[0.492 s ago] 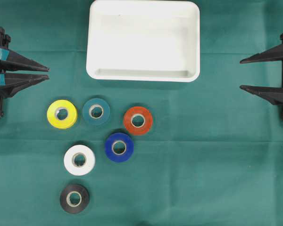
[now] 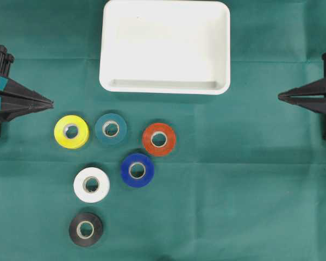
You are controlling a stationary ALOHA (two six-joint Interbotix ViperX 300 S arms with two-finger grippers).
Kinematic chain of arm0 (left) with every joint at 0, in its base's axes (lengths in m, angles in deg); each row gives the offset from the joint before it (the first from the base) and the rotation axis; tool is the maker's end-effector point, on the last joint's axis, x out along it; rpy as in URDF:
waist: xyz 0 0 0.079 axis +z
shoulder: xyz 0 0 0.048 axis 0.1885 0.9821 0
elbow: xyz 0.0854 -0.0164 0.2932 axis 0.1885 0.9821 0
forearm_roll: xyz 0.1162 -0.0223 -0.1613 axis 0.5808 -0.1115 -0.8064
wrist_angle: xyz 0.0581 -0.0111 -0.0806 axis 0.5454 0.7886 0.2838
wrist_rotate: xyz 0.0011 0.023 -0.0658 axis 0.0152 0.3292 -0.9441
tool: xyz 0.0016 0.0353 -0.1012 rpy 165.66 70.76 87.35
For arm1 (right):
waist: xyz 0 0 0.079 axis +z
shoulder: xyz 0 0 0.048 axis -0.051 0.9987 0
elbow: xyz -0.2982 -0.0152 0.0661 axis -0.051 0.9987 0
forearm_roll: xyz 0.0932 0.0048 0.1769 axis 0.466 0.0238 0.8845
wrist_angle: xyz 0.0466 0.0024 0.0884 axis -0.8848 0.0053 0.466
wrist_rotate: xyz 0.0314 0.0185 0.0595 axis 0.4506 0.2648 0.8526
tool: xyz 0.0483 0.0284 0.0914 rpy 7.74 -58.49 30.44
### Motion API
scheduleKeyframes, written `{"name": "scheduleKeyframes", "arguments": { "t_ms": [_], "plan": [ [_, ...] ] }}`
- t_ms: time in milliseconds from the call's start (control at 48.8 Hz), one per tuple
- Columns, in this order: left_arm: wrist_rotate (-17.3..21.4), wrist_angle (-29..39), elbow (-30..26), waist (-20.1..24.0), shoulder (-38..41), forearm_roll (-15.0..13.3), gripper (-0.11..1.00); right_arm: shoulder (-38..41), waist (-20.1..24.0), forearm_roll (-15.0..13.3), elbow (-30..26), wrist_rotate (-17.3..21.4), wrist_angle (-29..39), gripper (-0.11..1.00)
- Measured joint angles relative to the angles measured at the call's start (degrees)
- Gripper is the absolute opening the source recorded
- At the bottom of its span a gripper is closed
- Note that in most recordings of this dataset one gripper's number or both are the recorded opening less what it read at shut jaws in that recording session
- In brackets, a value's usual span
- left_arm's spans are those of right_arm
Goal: Put the tape into the white case with the left arm.
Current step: 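Move the left gripper over the yellow and white tape rolls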
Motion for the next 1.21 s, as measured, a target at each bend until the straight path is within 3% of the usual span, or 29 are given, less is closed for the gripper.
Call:
{"name": "scheduleKeyframes", "arguments": {
  "t_ms": [103, 185, 431, 492, 841, 1210],
  "plan": [
    [-0.2, 0.0, 0.0, 0.0, 0.3, 0.0, 0.01, -2.8, 0.1, -0.4, 2.4, 0.0, 0.1, -0.10],
    [0.4, -0.1, 0.0, 0.0, 0.3, 0.0, 0.12, -4.9, 0.1, -0.4, 4.0, 0.0, 0.2, -0.10],
    [0.5, -0.1, 0.2, 0.0, 0.3, 0.0, 0.82, -6.9, 0.0, -0.4, 5.8, 0.1, 4.7, -0.10],
    [0.3, -0.1, 0.2, 0.0, 0.3, 0.0, 0.94, -6.9, 0.0, -0.4, 5.9, 0.1, 5.9, -0.10],
    [0.4, 6.0, -2.9, -0.4, 5.8, 0.0, 0.96, -6.7, 0.1, -0.4, 5.9, 0.1, 7.4, -0.10],
    [-1.5, 21.5, -6.9, -0.4, 14.8, -0.2, 0.96, -6.7, 0.1, -0.4, 5.8, 0.2, 7.5, -0.10]
  ]
}}
